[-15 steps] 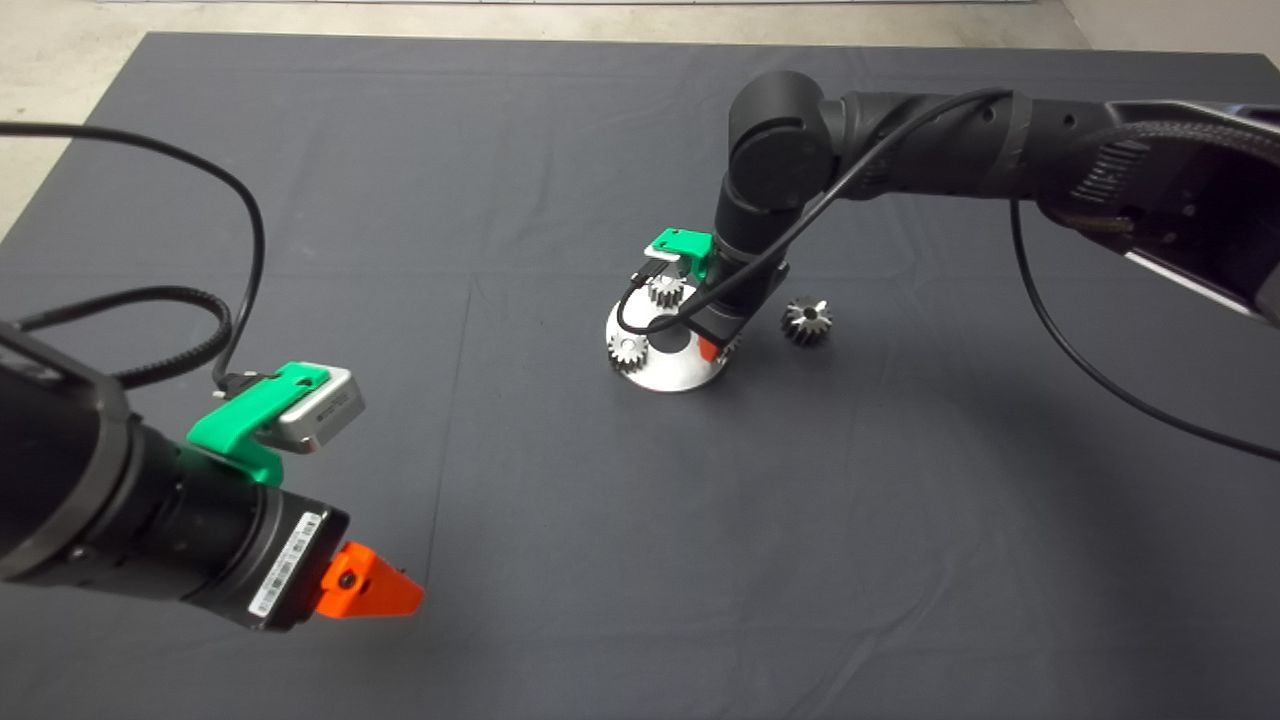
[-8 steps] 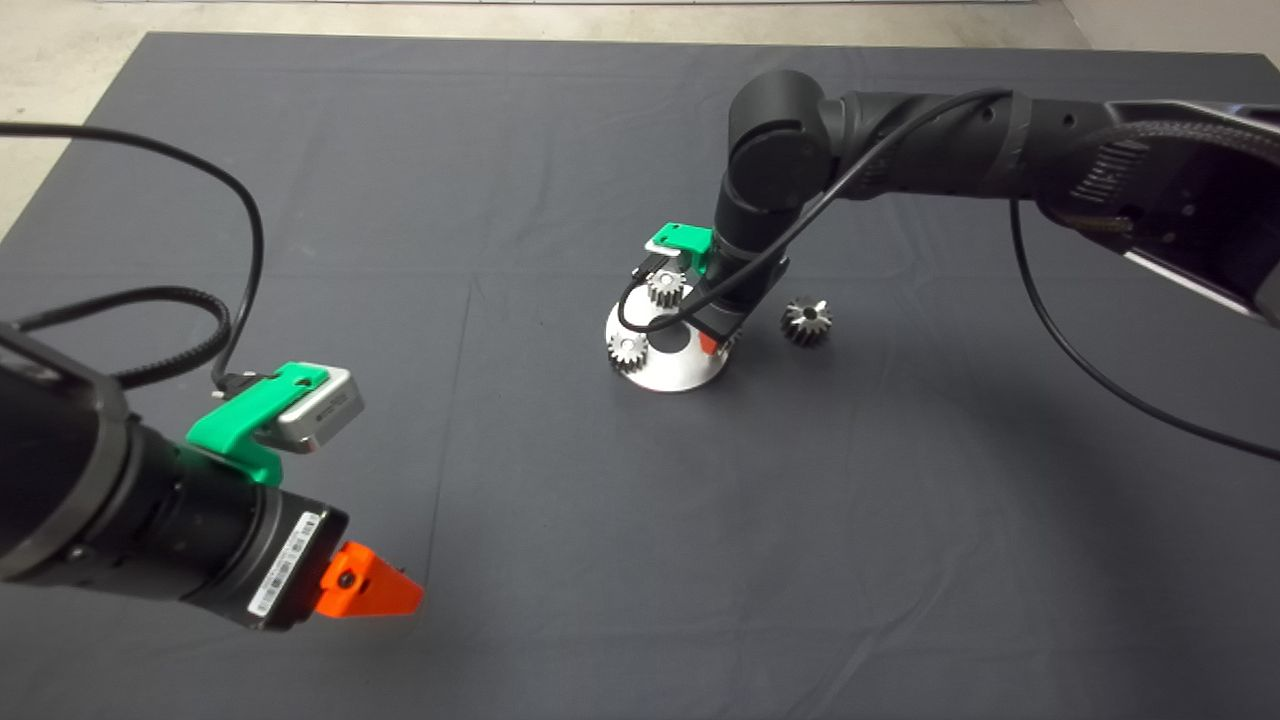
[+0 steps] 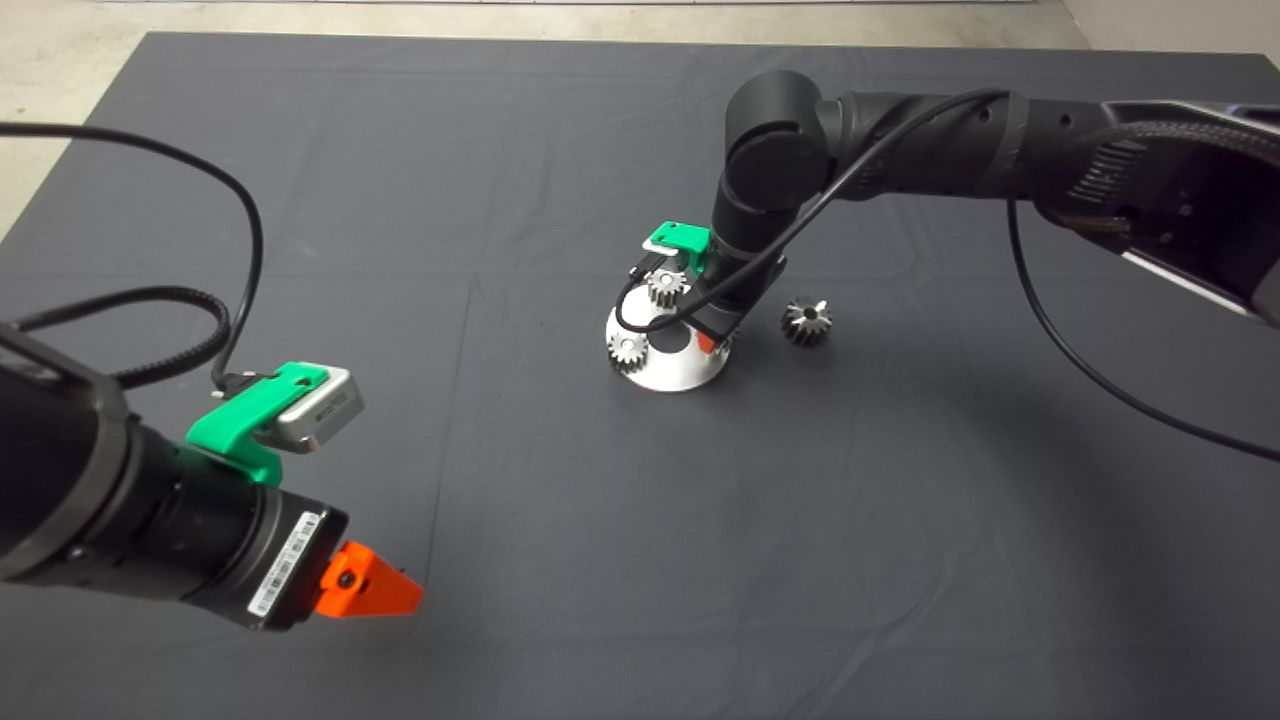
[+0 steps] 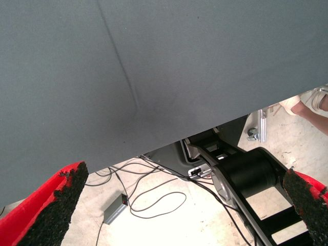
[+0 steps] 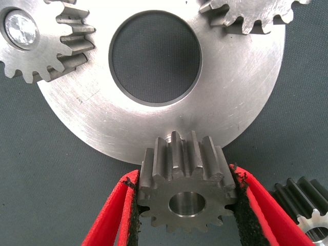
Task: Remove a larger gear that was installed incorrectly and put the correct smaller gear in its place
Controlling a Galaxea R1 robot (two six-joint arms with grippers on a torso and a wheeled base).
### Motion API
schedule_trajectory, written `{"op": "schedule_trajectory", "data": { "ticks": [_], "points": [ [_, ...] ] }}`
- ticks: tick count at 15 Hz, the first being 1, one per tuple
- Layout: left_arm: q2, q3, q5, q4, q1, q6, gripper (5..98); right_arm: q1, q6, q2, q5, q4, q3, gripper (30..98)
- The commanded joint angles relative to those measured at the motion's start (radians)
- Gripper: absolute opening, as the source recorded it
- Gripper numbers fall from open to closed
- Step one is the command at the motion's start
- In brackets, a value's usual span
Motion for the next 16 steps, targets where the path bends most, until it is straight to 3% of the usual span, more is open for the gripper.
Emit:
{"op": "schedule_trajectory", "data": {
  "ticks": [1,16],
  "points": [
    [-0.002,0.004,0.000,-0.014,-0.011,0.003,98.2,0.035,0.006,0.005,-0.132,-0.030,0.003,39.7],
    [0.003,0.004,0.000,-0.014,-0.011,0.003,98.2,0.032,0.008,0.007,-0.132,-0.048,0.007,39.6]
  ]
}}
